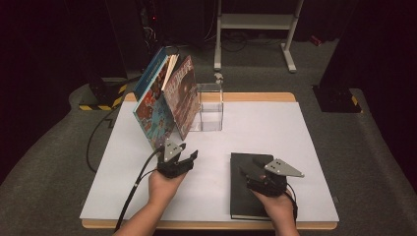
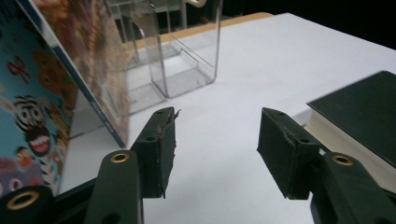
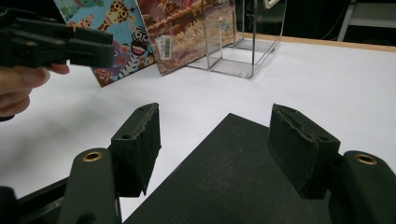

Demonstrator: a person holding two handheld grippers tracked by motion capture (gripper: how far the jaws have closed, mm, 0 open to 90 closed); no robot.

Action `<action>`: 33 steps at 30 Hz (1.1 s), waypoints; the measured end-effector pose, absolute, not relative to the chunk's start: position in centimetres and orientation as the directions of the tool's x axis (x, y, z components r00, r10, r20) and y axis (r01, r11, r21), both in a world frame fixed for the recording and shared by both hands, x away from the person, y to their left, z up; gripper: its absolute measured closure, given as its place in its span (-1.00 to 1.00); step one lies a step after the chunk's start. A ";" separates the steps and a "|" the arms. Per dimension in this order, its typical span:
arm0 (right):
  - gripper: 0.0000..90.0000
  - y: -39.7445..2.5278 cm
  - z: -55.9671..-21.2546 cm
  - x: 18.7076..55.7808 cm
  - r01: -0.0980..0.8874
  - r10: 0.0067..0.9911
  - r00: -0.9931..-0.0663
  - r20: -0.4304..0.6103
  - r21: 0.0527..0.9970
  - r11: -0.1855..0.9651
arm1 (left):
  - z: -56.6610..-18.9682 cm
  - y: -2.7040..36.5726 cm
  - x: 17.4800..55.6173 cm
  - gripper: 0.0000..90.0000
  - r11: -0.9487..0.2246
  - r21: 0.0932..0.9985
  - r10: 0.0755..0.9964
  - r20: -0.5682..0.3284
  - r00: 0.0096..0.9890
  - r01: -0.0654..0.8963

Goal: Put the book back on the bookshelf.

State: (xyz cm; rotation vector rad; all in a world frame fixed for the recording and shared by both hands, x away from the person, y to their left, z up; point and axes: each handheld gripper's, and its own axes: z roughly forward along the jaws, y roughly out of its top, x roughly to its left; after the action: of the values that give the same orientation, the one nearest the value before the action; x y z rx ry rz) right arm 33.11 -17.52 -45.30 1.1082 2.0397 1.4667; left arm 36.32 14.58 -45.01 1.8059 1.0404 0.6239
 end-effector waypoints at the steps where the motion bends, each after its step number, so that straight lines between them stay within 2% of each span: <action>1: -0.25 -17.5 -45.3 33.1 0.371 0.783 -0.609 0.127 0.918 0.139 | -45.1 14.6 36.2 0.00 -0.210 0.895 0.855 -0.028 0.519 0.394; 5: -0.25 -17.5 -45.4 33.1 0.373 0.783 -0.609 0.128 0.917 0.140 | -45.6 14.6 35.8 -0.03 -0.229 0.882 0.848 -0.028 0.530 0.412; 11: -0.25 -17.8 -45.4 33.1 0.381 0.787 -0.603 0.126 0.913 0.146 | -46.7 13.9 34.9 -0.09 -0.261 0.836 0.816 -0.075 0.573 0.482; 20: -0.34 -20.6 -46.4 32.0 0.442 0.853 -0.520 0.043 0.868 0.225 | -49.0 8.8 33.6 -0.18 -0.280 0.778 0.702 -0.234 0.673 0.562; 25: -0.45 -22.3 -47.1 30.9 0.515 0.874 -0.484 0.056 0.825 0.233 | -49.8 6.6 33.4 -0.29 -0.260 0.763 0.669 -0.300 0.680 0.592; 30: -0.57 -23.1 -47.9 30.2 0.559 0.879 -0.468 0.093 0.801 0.213 | -49.6 7.1 34.0 -0.36 -0.209 0.741 0.658 -0.376 0.652 0.638; 33: -0.60 -23.3 -48.5 29.8 0.574 0.879 -0.461 0.123 0.797 0.189 | -49.2 7.2 33.6 -0.39 -0.182 0.753 0.633 -0.402 0.661 0.632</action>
State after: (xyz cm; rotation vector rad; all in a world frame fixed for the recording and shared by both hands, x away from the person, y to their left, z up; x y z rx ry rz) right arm 29.78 -23.35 -48.45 1.3671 2.1095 1.1621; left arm 33.63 7.16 -49.15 1.8674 0.9994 0.0012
